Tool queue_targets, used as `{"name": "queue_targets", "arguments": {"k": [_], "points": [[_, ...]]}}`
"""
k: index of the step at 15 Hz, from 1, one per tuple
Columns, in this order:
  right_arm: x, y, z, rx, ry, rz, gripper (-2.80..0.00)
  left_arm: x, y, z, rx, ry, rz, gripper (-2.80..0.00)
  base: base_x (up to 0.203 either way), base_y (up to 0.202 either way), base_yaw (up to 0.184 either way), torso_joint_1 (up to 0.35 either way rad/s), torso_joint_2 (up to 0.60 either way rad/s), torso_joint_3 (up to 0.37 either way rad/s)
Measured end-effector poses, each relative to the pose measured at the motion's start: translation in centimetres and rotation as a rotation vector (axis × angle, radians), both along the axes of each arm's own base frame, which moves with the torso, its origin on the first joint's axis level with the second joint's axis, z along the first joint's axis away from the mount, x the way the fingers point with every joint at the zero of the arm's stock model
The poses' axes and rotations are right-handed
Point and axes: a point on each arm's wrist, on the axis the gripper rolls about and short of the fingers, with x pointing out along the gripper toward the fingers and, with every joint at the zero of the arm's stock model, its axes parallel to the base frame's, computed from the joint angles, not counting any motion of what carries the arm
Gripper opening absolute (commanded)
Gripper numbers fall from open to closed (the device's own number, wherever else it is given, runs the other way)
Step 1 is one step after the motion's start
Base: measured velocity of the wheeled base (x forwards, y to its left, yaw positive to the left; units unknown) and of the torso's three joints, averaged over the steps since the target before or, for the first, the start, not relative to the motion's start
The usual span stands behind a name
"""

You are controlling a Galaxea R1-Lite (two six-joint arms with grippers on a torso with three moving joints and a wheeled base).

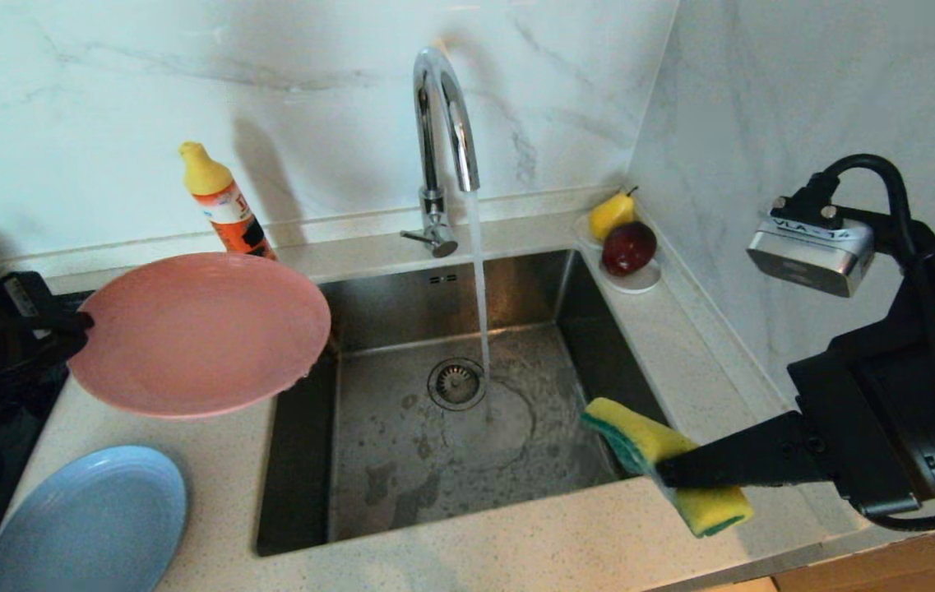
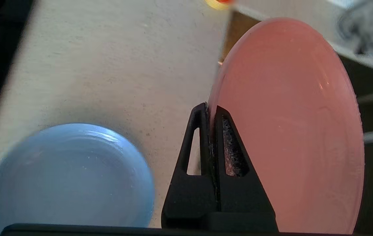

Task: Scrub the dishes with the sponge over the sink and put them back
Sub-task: Place the plate on the table

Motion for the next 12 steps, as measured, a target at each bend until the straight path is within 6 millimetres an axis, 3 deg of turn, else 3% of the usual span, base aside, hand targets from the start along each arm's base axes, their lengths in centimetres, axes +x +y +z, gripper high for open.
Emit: {"name": "queue_targets", "arguments": {"k": [12], "points": [[0.6, 0.3, -0.4, -0.014, 0.011, -0.008, -2.8, -1.2, 6.1, -0.2, -0.011, 0.004, 0.244, -2.8, 0.0, 0.0, 0.0, 0.0, 0.0, 0.0]]}}
